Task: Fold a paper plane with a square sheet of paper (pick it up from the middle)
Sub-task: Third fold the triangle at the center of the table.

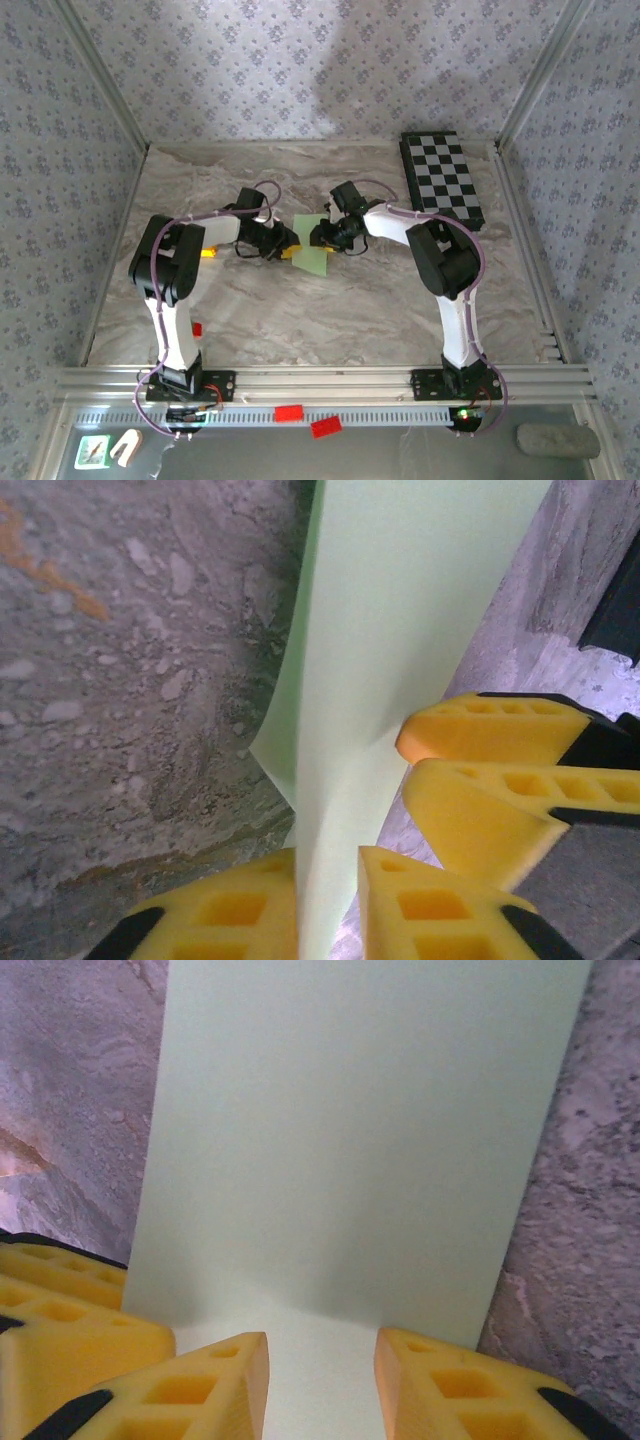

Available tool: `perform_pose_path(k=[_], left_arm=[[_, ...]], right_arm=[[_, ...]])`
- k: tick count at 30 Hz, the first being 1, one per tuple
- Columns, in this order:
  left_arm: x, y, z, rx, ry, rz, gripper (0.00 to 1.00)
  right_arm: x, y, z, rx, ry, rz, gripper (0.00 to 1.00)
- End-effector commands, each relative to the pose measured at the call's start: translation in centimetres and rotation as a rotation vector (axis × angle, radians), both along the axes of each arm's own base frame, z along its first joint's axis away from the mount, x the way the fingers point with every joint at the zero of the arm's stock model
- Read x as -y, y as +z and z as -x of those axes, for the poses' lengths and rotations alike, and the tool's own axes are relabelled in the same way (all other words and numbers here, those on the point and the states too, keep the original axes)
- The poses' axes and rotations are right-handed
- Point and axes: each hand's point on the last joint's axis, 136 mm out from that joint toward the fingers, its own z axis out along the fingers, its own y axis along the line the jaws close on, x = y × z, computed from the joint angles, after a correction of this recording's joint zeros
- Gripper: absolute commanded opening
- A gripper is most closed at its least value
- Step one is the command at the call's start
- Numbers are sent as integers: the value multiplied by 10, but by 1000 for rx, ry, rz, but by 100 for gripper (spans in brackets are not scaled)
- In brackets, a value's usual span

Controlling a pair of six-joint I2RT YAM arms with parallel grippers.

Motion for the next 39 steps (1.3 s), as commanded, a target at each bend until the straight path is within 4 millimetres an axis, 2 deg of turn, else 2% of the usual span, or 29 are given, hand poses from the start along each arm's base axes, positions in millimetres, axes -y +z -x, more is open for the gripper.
perform_pose_path(k=[1, 4, 8, 10, 12, 13, 14, 17, 20, 31, 39], left_arm=[[3, 4, -4, -2, -2, 19, 17], [2, 7, -5, -6, 11, 21, 7], [2, 12, -6, -13, 38, 27, 0], [3, 15, -6, -17, 53, 28, 0], [3, 18, -5, -21, 67, 29, 0], [3, 19, -5, -22, 73, 29, 0], [3, 20, -5, -25, 82, 29, 0], [6, 24, -6, -32, 103, 39, 0], [10, 30, -7, -28, 110, 54, 0], [12, 29, -9, -34, 118, 52, 0], [15, 29, -7, -41, 114, 51, 0]], right_arm=[[10, 6, 1, 39, 6, 33, 40], [15, 23, -2, 123, 29, 56, 46], [24, 42, -2, 253, 81, 77, 54], [30, 47, -1, 328, 99, 119, 59], [32, 61, -1, 421, 113, 139, 63], [37, 56, 4, 437, 120, 157, 63], [39, 59, 6, 473, 126, 166, 64], [36, 72, 11, 590, 171, 178, 67], [23, 77, 24, 689, 291, 178, 69], [-20, 51, 71, 905, 659, 240, 70], [-23, 38, 66, 962, 684, 280, 68]])
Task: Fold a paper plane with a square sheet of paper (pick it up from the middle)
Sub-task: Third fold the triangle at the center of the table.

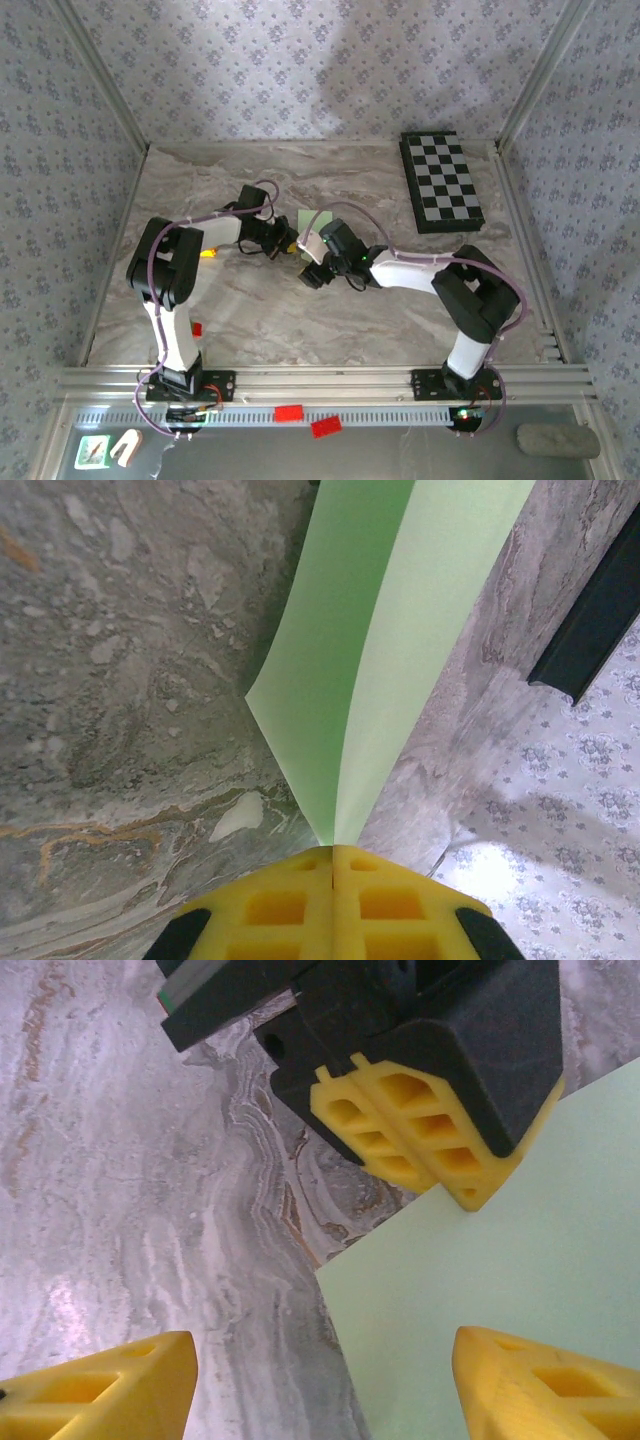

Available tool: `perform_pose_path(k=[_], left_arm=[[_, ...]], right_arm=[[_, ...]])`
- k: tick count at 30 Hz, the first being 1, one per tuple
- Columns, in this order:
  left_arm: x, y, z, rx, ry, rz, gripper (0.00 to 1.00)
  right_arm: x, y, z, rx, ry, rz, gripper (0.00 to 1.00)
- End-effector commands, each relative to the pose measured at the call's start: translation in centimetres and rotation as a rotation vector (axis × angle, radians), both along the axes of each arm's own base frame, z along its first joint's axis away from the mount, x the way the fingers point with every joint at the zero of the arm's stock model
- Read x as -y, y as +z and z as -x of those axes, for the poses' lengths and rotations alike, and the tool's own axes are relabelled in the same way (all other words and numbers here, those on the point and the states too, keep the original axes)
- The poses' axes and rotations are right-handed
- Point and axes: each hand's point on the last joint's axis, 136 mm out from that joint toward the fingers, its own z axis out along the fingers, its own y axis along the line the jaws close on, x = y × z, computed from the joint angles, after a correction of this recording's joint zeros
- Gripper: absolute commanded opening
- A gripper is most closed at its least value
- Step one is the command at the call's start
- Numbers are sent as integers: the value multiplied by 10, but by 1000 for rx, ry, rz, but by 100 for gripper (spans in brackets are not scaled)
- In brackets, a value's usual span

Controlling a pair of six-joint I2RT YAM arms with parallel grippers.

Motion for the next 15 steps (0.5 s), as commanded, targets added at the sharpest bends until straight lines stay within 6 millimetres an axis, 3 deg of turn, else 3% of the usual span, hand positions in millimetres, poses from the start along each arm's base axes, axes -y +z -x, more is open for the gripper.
perform_pose_path(k=[1, 10, 15], left_arm=[[5, 14, -2, 36, -1, 14, 0], [6, 11, -1, 26, 0, 12, 0], [5, 11, 0, 26, -1, 11, 0]], right_arm=[[-1, -4, -10, 83, 16, 28, 67], [1, -6, -15, 134, 38, 55, 44], [9, -8, -17, 162, 19, 70, 42]])
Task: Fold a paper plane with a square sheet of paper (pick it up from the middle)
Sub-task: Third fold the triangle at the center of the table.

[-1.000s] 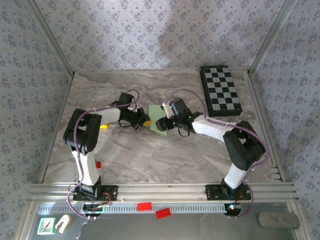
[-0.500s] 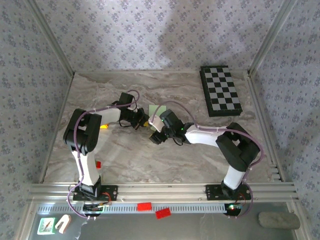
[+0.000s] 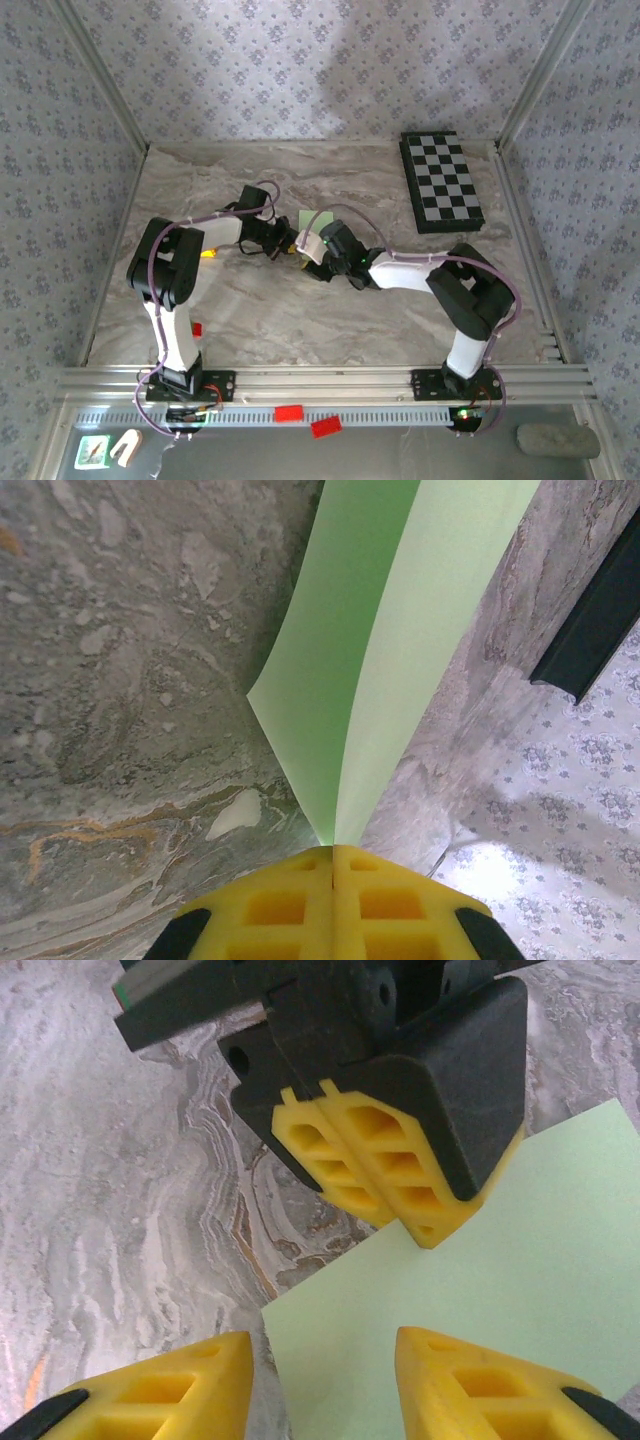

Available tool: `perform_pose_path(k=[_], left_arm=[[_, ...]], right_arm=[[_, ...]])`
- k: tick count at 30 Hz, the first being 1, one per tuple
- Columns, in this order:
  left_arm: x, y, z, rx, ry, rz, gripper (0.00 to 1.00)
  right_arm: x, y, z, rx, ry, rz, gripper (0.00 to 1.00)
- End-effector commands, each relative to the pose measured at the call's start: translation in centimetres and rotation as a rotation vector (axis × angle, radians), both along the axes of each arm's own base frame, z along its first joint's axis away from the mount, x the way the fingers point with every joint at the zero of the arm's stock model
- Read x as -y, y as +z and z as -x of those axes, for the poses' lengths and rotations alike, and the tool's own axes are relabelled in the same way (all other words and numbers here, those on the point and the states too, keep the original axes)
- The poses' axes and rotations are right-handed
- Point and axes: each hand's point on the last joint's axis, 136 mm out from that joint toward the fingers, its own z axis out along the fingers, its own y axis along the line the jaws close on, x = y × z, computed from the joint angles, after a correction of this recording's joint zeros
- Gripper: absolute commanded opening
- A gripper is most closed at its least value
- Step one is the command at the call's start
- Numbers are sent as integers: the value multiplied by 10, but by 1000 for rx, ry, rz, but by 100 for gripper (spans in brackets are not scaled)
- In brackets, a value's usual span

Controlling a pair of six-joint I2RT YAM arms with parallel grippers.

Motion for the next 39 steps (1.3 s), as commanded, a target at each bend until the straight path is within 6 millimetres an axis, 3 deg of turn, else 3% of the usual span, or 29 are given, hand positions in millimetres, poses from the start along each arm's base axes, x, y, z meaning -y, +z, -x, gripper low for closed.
perform_pose_path(k=[1, 7, 23, 28, 31, 39], left_arm=[[3, 11, -1, 29, -1, 12, 0], [4, 12, -1, 30, -1, 12, 0], [5, 9, 2, 22, -6, 8, 0], [6, 10, 3, 24, -7, 8, 0], [0, 14, 0, 34, 7, 2, 7], [-36, 35, -15, 105, 86, -51, 34]], right_arm=[[8, -3, -5, 42, -13, 26, 39], [13, -2, -6, 79, -27, 43, 27], [-2, 7, -6, 69, -20, -11, 28], [0, 3, -4, 54, -22, -2, 19], [0, 3, 0, 35, -14, -6, 14], [-5, 2, 24, -127, 50, -78, 5]])
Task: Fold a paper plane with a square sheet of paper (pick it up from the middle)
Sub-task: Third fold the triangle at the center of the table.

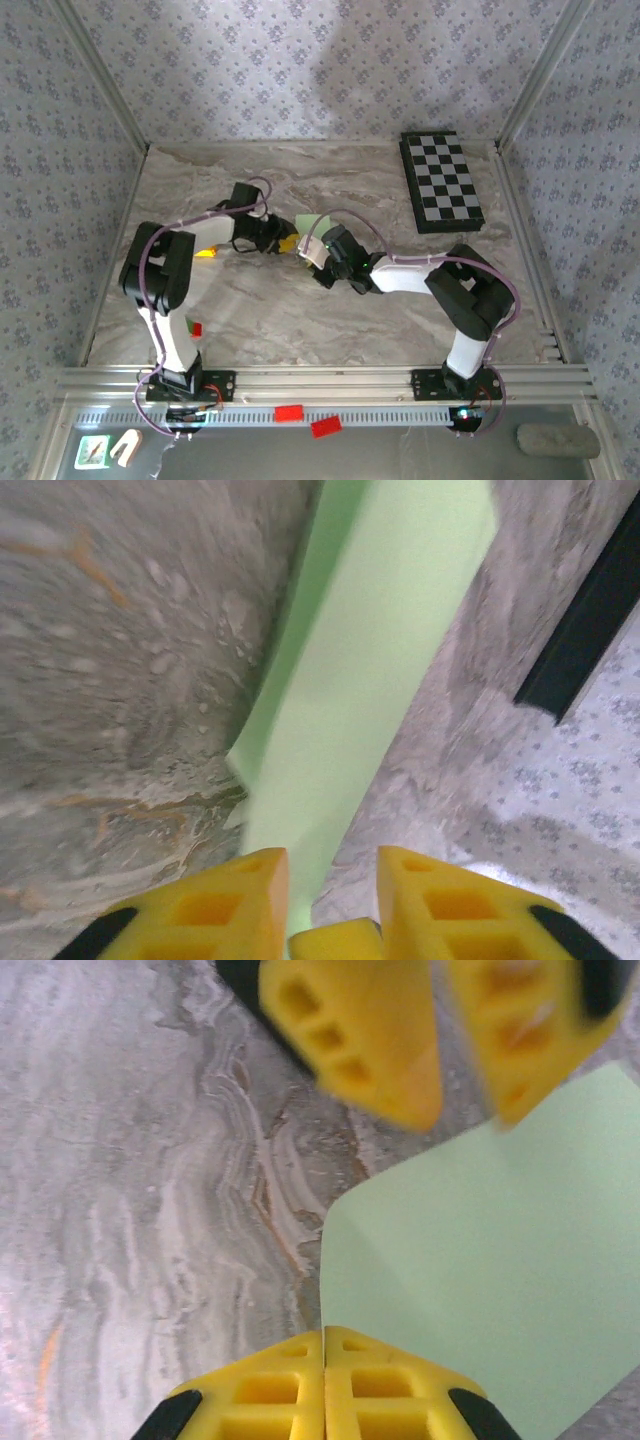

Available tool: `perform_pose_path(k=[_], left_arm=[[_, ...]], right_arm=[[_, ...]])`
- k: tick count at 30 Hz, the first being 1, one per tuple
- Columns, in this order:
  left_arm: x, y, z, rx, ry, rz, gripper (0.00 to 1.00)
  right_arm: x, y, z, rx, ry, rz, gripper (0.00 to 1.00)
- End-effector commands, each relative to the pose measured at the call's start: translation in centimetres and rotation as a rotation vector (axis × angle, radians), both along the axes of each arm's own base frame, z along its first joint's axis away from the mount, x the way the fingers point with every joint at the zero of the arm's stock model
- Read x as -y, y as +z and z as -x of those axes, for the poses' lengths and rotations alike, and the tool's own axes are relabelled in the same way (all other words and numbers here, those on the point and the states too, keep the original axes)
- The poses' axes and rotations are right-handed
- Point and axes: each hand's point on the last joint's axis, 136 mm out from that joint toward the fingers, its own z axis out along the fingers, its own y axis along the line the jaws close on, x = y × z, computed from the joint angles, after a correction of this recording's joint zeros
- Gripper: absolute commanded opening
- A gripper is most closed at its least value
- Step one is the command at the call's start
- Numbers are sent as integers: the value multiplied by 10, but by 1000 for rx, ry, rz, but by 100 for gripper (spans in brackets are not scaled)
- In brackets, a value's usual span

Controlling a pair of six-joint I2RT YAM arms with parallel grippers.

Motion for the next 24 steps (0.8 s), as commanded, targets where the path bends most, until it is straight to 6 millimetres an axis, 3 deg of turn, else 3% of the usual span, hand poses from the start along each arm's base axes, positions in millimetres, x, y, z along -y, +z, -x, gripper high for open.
perform_pose_path(k=[1, 5, 12, 24], left_arm=[[-11, 20, -3, 60, 20, -27, 35], [-1, 18, -3, 67, -2, -36, 35], [20, -11, -1, 17, -62, -59, 30], [14, -51, 6, -40, -100, -208, 19]], right_arm=[[-7, 13, 14, -108, 30, -79, 5], [-10, 11, 21, -206, 28, -139, 4], [-13, 10, 25, -315, 6, -216, 4], [-9, 6, 18, -384, -51, -260, 4]])
